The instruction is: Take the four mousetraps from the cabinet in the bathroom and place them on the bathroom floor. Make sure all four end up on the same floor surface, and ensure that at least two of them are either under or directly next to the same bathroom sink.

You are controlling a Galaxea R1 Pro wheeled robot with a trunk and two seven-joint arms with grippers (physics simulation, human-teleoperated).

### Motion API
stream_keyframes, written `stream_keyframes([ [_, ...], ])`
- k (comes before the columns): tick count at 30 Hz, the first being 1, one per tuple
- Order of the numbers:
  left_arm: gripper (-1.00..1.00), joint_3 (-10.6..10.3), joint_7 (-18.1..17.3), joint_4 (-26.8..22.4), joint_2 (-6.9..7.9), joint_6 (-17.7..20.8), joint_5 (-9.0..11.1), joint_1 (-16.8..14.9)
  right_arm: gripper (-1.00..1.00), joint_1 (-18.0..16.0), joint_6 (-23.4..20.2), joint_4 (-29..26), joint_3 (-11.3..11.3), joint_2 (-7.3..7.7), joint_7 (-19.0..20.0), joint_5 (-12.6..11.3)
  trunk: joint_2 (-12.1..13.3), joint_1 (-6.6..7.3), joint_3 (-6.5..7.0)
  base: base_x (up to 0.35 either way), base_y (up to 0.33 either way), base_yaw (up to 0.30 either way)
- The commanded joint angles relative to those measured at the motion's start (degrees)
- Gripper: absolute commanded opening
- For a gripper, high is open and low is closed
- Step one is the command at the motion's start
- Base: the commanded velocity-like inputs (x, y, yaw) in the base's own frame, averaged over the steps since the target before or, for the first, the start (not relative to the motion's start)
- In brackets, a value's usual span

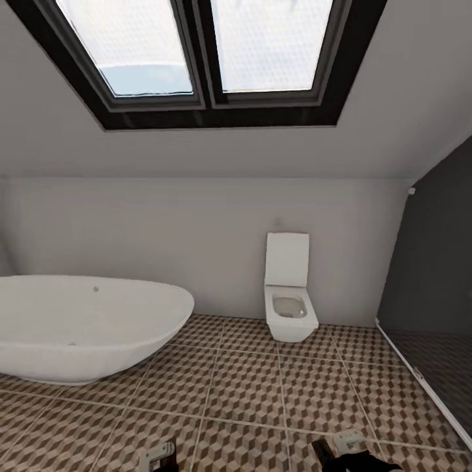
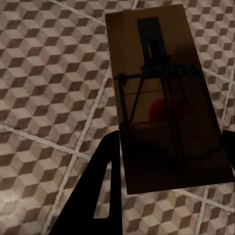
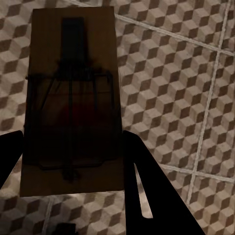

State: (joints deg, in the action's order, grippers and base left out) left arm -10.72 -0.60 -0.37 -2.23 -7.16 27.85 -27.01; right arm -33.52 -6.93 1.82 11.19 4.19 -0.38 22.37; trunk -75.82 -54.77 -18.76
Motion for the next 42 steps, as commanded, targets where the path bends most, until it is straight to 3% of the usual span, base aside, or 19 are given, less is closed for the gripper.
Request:
stream_keyframes([
  [1,-1.00,-0.47,-0.02,0.10,-0.01,-0.20,0.47,-0.07,-1.00,-0.07,-0.05,0.10,0.50,0.03,-0.16,0.48,-0.04,0.00,-0.07,0.000,0.000,0.286],
  [42,-1.00,-0.46,0.01,0.10,0.07,-0.22,0.50,-0.07,-1.00,0.82,-0.01,0.04,0.50,-0.30,-0.07,0.67,-0.04,0.00,-0.07,0.000,0.000,0.286],
])
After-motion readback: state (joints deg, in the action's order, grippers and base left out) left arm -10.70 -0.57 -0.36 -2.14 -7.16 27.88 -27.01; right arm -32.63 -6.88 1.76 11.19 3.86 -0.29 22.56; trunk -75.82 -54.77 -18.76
